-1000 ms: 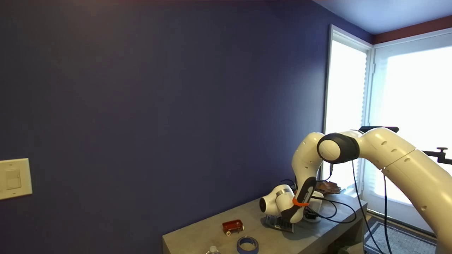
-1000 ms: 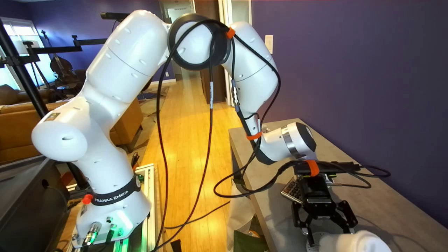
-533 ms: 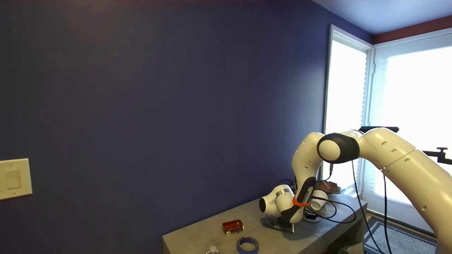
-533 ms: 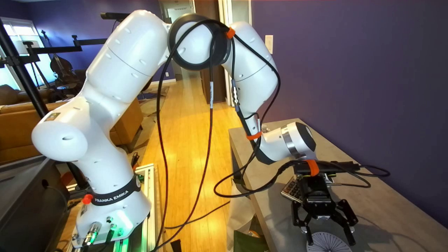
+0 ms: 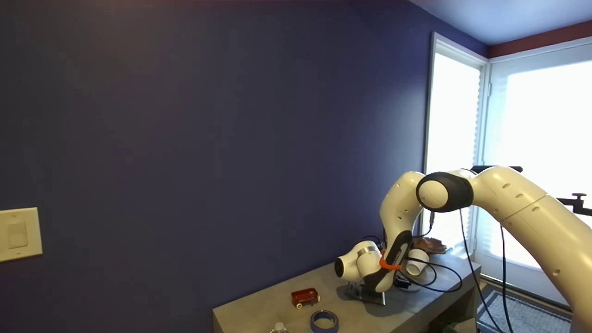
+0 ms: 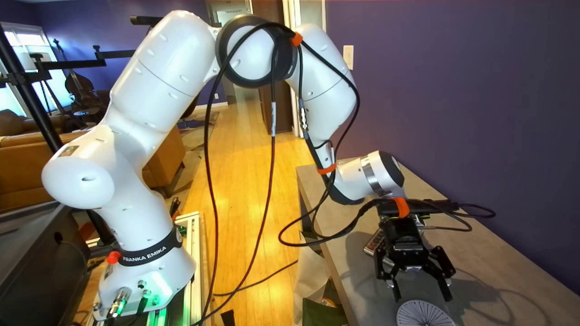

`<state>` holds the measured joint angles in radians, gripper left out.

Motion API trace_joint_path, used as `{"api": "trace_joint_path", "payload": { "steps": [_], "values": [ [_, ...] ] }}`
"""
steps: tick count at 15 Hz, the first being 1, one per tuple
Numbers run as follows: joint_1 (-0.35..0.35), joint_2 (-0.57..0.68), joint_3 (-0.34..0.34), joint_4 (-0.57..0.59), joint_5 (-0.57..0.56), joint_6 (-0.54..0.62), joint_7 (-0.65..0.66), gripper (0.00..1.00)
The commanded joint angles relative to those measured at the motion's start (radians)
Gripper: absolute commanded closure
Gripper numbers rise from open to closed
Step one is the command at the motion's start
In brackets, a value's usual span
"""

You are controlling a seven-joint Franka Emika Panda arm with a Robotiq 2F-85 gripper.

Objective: Put the white coffee cup on the white coaster

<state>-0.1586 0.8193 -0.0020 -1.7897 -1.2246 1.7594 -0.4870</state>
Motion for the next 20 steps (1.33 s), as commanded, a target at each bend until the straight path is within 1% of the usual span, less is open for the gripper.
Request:
{"api": "trace_joint_path", "payload": {
  "steps": [1,3,5,8,12,16,20],
  "values": [
    [0.029,-0.121,0.020,-0.098,0.018,0.011,0.010,0.00],
    [0.050,-0.177,0.021,-0.140,0.015,-0.001,0.066,0.00],
    [0.065,-0.241,0.026,-0.188,0.043,-0.023,0.127,0.00],
    [0.069,-0.348,0.040,-0.259,0.156,-0.048,0.233,0.00],
    [0.074,-0.505,0.043,-0.362,0.299,-0.032,0.352,0.00],
    [0.077,-0.667,0.035,-0.464,0.399,0.045,0.434,0.00],
    [0.080,-0.822,0.019,-0.557,0.472,0.176,0.453,0.00]
  ]
}}
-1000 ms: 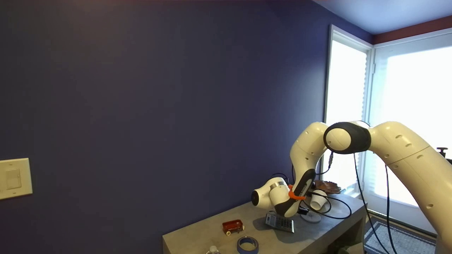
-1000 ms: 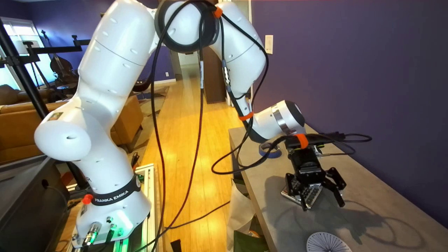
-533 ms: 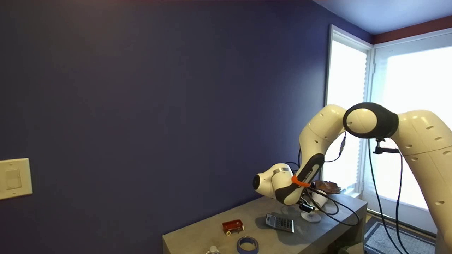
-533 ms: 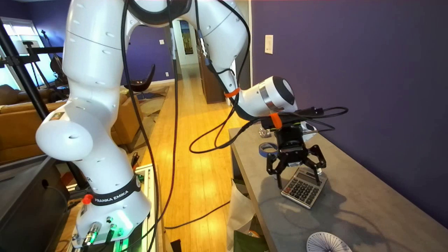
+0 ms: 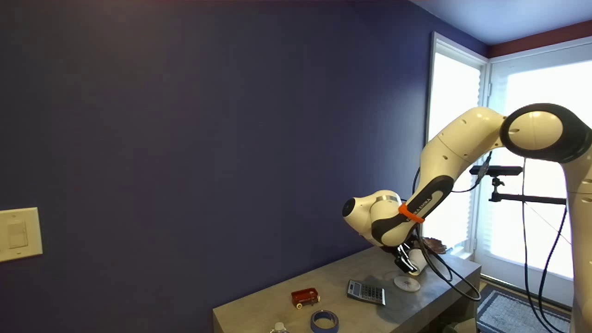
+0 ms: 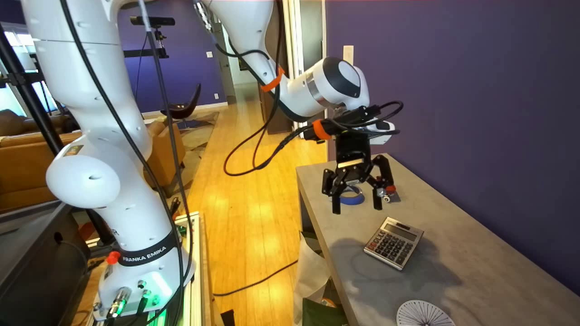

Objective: Put the white coffee cup on the white coaster

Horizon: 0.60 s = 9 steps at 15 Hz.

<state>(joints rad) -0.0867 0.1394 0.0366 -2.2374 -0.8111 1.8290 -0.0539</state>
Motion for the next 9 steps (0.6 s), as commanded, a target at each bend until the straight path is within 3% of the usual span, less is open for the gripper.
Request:
{"api": "trace_joint_path", "payload": {
  "steps": [1,6,7,9],
  "values": [
    [0.007,-0.174,-0.026,-0.130,0.083,0.147,0.009,0.00],
    [0.016,-0.291,-0.054,-0.209,0.201,0.243,-0.005,0.00],
    [0.016,-0.219,-0.050,-0.146,0.153,0.205,0.005,0.00],
    [0.014,-0.252,-0.051,-0.171,0.171,0.214,0.005,0.00]
  ]
}}
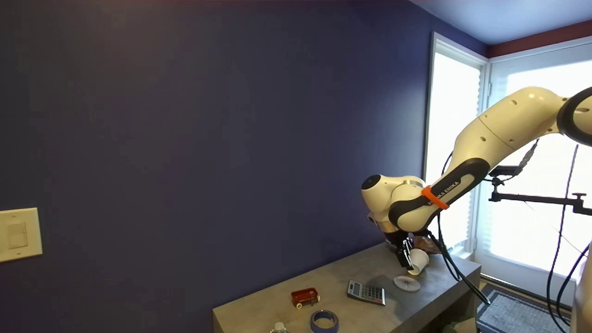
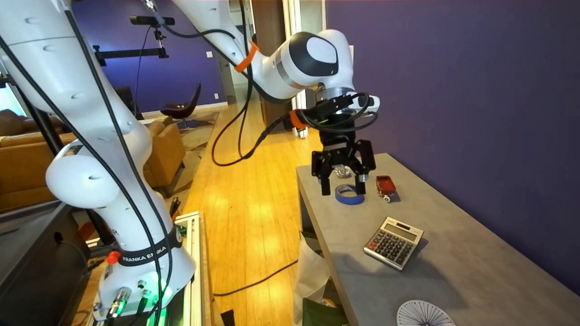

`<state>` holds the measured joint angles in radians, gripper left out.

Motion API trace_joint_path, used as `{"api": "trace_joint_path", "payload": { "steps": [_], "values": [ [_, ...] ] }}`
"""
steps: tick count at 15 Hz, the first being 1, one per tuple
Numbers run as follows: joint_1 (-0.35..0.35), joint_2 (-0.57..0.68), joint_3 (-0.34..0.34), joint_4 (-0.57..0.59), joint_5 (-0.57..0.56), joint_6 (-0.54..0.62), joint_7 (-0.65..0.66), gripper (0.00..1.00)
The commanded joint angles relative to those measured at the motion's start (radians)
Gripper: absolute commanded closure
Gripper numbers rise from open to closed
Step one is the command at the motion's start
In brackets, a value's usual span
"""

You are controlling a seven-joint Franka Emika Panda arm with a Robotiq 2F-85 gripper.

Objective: Put the white coffee cup on the white coaster

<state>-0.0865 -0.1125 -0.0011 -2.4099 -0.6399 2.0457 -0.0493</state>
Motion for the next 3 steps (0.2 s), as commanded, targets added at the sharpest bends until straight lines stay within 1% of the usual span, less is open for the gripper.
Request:
{"api": "trace_joint_path", "payload": {
  "steps": [1,3],
  "values": [
    [0.014,-0.007,-0.013,-0.005,0.001,-0.001,0.000,0.00],
    [0.014,-0.011,-0.013,-0.009,0.003,0.000,0.000,0.00]
  ]
}}
